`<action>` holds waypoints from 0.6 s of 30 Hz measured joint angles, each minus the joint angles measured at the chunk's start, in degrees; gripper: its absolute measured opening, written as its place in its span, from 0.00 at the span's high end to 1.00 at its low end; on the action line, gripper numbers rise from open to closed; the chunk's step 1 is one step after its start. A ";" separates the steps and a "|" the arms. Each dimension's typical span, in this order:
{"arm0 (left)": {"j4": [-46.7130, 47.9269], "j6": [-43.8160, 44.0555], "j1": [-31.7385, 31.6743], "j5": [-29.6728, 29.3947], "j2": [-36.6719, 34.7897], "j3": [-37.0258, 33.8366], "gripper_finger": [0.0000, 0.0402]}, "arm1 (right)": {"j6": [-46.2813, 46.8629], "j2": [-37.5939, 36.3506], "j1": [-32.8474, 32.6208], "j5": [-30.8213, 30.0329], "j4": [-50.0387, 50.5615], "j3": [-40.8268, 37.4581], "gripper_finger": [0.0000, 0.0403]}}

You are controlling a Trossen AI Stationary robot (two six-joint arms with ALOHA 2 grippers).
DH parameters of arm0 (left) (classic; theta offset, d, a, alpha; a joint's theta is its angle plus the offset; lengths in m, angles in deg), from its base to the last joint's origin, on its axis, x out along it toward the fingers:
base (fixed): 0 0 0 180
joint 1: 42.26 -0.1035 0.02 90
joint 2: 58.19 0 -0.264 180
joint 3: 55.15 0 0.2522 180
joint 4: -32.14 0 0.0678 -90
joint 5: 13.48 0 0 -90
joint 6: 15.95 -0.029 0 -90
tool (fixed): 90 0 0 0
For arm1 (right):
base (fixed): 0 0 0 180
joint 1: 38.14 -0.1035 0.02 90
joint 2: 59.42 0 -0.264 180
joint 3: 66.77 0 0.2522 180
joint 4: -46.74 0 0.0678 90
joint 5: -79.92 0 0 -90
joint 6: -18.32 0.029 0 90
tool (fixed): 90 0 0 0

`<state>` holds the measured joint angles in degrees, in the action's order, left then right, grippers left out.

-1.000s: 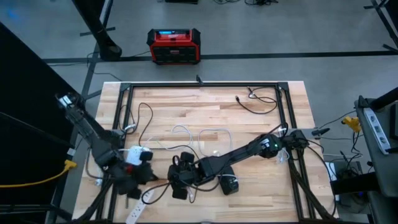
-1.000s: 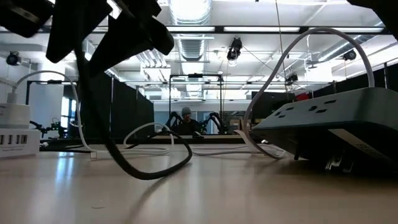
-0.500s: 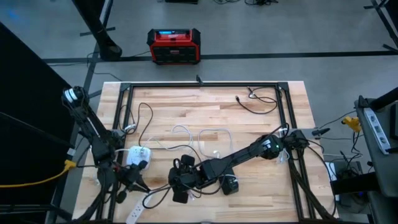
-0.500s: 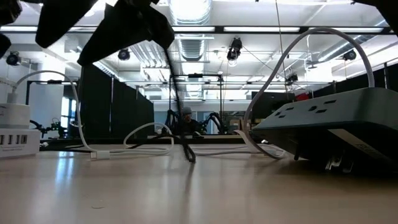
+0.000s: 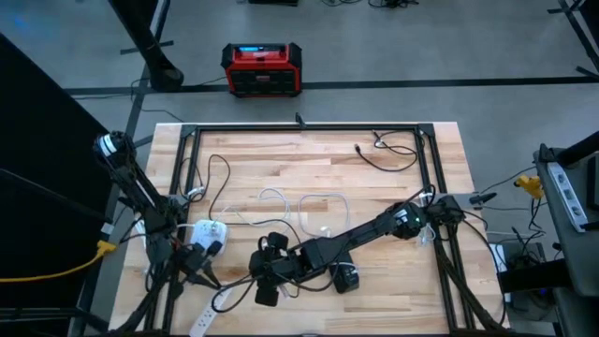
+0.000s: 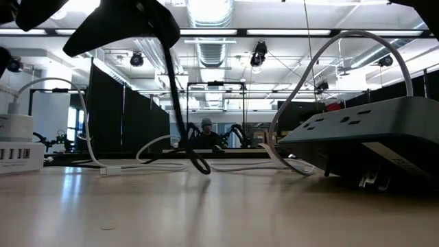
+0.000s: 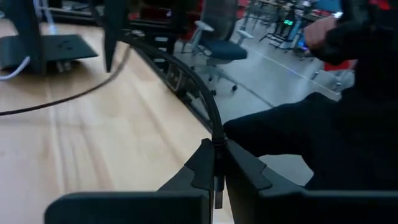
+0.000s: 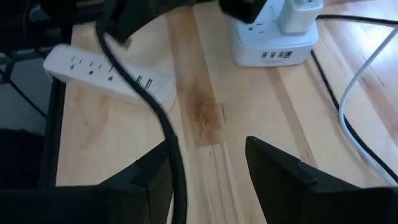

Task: Insert USB
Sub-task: Insert the middle left black charger cable into the bottom white outlet extension

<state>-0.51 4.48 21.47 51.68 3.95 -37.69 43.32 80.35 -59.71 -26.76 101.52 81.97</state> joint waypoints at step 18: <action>-22.14 -6.53 0.02 -1.22 21.24 -1.98 0.98 | -1.01 -1.13 2.00 -1.59 -4.45 0.00 0.63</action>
<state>-22.64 -2.05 21.49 50.46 25.19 -39.67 42.31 79.23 -57.71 -28.34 97.07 81.97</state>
